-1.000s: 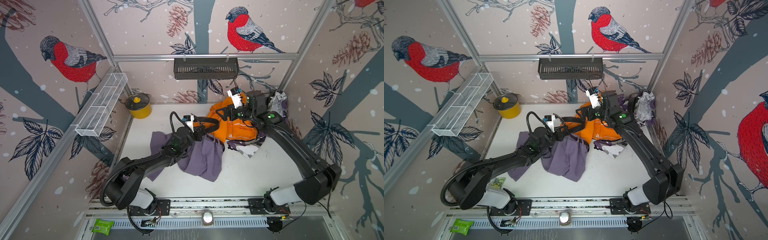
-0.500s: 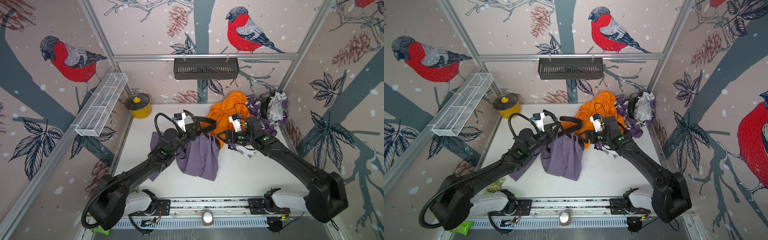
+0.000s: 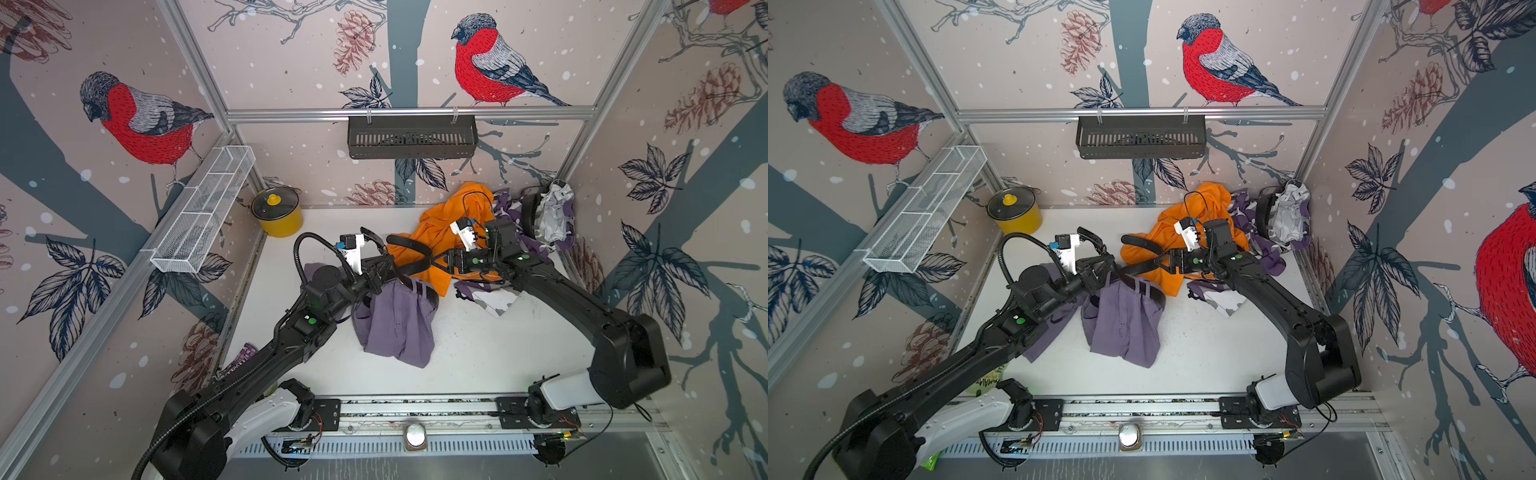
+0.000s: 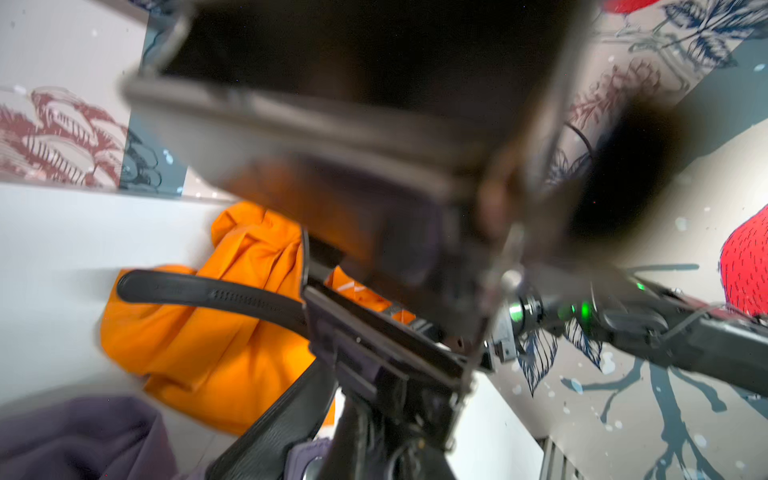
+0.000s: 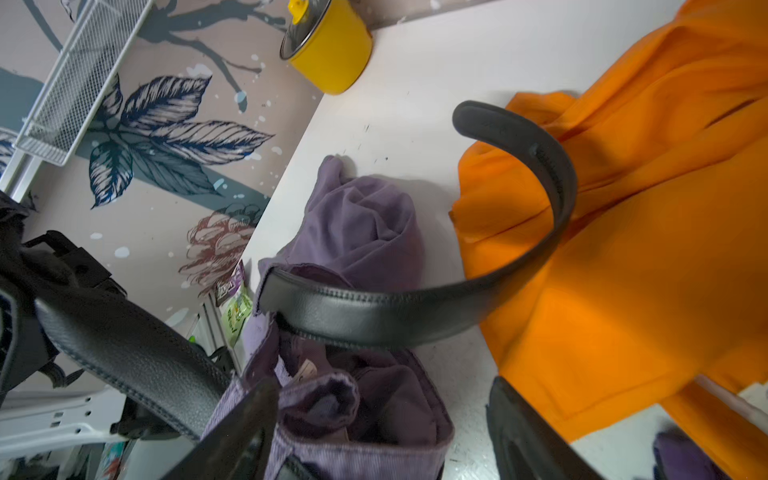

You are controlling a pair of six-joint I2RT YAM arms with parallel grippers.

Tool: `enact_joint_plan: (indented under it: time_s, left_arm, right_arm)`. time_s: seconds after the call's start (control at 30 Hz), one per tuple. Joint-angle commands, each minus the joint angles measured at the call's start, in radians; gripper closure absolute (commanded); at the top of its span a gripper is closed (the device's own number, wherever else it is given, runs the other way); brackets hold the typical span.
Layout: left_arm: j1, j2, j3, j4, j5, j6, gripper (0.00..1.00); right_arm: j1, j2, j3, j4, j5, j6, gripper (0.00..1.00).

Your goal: Remove the belt from the trousers

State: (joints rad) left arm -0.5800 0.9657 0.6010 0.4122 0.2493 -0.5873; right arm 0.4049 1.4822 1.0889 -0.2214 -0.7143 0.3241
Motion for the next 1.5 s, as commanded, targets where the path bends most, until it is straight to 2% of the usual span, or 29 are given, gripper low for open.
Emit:
enact_joint_plan:
  time_s: [0.0,0.2,0.33,0.47,0.83,1.0,1.27,1.47]
  left_arm:
    - [0.002,-0.079,-0.052,-0.149,0.017,0.021,1.0]
    - [0.005,-0.235,-0.176,-0.15,-0.108,0.007,1.0]
    - [0.008,-0.251,-0.178,-0.175,-0.115,0.017,1.0]
    - [0.009,-0.261,-0.173,-0.192,-0.113,0.023,1.0]
    - [0.01,-0.274,-0.184,-0.199,-0.114,0.02,1.0]
    - [0.01,-0.282,-0.183,-0.214,-0.129,0.029,1.0]
    - [0.012,-0.298,-0.202,-0.218,-0.15,0.025,1.0]
    - [0.016,-0.295,-0.202,-0.213,-0.153,0.03,1.0]
  right_arm:
    - [0.053,0.045,0.04,-0.118,-0.084,-0.13,0.23]
    - [0.146,0.092,0.036,-0.199,-0.104,-0.221,0.26]
    - [0.165,0.122,0.043,-0.225,-0.134,-0.266,0.3]
    - [0.167,0.157,0.055,-0.284,-0.162,-0.34,0.4]
    - [0.148,0.206,0.077,-0.214,-0.125,-0.335,0.34]
    - [0.155,0.248,0.126,-0.317,-0.215,-0.435,0.49]
    - [0.177,0.221,0.108,-0.417,-0.238,-0.527,0.52]
    - [0.178,0.204,0.101,-0.405,-0.234,-0.514,0.61]
